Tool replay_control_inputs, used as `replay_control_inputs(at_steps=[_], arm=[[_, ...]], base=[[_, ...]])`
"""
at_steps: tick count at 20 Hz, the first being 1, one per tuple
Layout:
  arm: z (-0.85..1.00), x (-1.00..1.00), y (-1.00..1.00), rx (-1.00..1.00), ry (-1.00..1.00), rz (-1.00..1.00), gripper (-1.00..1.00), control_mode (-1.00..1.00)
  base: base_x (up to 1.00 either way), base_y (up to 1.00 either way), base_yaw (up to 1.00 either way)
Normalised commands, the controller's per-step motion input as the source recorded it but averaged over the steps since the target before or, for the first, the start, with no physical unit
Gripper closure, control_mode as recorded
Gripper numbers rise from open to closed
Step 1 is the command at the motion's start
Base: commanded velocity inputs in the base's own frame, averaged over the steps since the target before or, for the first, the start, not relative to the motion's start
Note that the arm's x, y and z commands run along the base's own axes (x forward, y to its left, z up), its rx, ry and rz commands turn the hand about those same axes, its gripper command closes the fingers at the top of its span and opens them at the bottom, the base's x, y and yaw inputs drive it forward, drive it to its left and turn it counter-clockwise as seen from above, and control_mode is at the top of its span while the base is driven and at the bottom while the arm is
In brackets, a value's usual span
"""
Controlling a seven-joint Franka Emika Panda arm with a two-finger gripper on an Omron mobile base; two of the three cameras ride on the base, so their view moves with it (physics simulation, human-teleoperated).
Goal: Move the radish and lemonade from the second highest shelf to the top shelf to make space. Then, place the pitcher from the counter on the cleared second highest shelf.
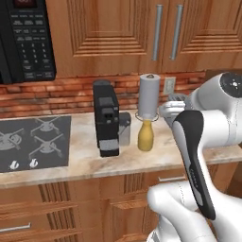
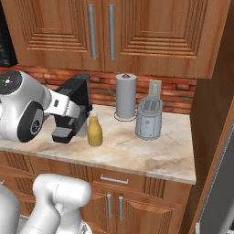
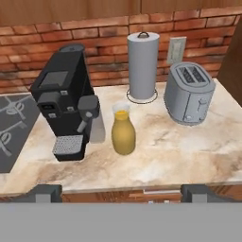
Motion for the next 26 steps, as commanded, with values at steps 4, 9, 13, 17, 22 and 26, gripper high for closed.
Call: replay_control_inputs(at_steps=[4, 9, 13, 17, 22, 26], arm=[[0.00, 0.00, 0.00, 0.00, 0.00, 0.00, -1.00, 1.00], [-0.25, 0.07, 0.00, -0.04, 0.01, -0.03, -1.00, -1.00], [-0.36, 0.10, 0.00, -0.05, 0.00, -0.02, -1.00, -1.00], [-0.46, 0.16, 0.00, -0.05, 0.01, 0.00, -1.00, -1.00], [-0.43, 0.04, 0.00, -0.03, 0.00, 0.00, -1.00, -1.00], [-0.44, 0.00, 0.00, -0.03, 0.00, 0.00, -1.00, -1.00]], base=[[0.29, 0.16, -0.06], [0.03, 0.00, -0.01], [0.00, 0.00, 0.00], [0.00, 0.00, 0.00], [0.00, 0.00, 0.00], [0.00, 0.00, 0.00]])
